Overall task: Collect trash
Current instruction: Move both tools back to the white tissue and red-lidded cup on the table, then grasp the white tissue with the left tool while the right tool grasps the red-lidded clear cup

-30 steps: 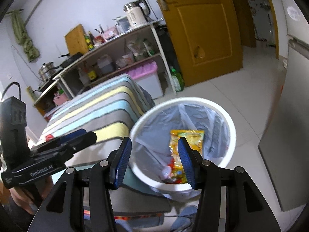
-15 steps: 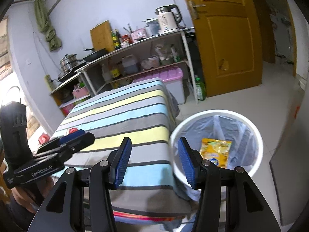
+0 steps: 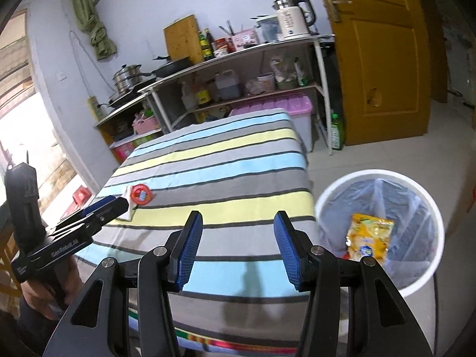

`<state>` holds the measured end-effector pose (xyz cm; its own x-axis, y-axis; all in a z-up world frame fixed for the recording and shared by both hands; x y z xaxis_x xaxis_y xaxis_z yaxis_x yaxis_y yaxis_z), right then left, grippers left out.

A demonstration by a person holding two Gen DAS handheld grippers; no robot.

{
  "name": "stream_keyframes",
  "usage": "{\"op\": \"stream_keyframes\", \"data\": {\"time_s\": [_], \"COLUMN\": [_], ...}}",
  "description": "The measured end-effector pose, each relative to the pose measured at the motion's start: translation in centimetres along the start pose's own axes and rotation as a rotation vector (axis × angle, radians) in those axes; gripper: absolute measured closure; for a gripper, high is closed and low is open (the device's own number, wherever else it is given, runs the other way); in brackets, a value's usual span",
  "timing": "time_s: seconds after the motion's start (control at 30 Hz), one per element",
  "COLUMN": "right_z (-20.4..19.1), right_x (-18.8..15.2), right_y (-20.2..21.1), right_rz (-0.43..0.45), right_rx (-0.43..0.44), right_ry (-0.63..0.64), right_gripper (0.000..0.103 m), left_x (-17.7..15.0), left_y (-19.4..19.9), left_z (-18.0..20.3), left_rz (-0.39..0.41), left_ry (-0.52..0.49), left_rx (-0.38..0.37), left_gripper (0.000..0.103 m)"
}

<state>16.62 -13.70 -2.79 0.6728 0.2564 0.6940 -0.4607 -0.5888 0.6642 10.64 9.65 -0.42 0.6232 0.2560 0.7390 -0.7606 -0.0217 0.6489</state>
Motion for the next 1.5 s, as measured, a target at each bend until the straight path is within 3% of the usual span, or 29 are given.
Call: {"op": "stream_keyframes", "data": {"time_s": [0.37,0.57,1.07,1.27,1.5], "right_z": [-4.6,-5.9,-7.2,-7.7,-8.8], "right_x": [1.7,2.2,2.6,2.8,2.9], "right_y": [-3.2,-4.7,-8.8,-9.5,-9.7], "right_rz": [-0.040,-0.060,-0.126,-0.140,-0.143], "right_rx": [0.038,0.041,0.040,0.044,0.046], "right_ry": [0.094,0.123,0.148,0.161,0.186], "right_gripper": [0.052,0.052,0.052,0.052,0.052], "left_x": [0.1,0.0,-0.2,-0.5,-0.5], "left_y": [0.1,-1.8,-6.2,-7.0,-6.7], "left_z": [-7.2,-9.8,-12.6,-12.8,-12.8], "left_rz": [0.009,-0.032,-0.181,-0.234,-0.234], "left_ry": [0.082,0.098,0.168,0.176,0.178], "left_rx": [0.123,0.171,0.212,0.227,0.233], "left_gripper": [0.042,0.041,0.036,0.029,0.035]}}
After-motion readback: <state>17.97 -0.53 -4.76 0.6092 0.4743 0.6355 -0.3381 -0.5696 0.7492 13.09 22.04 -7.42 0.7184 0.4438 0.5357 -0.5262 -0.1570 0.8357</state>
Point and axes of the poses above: each gripper's, at about its wrist camera, not at the fingertips, and y roughly against the way its jaws point, z to its right, x to its top, the point moved 3 cm from there along -y, roughly the way its jaws point, and after that the axes turned 8 degrees about -z, right-handed, at the moved point
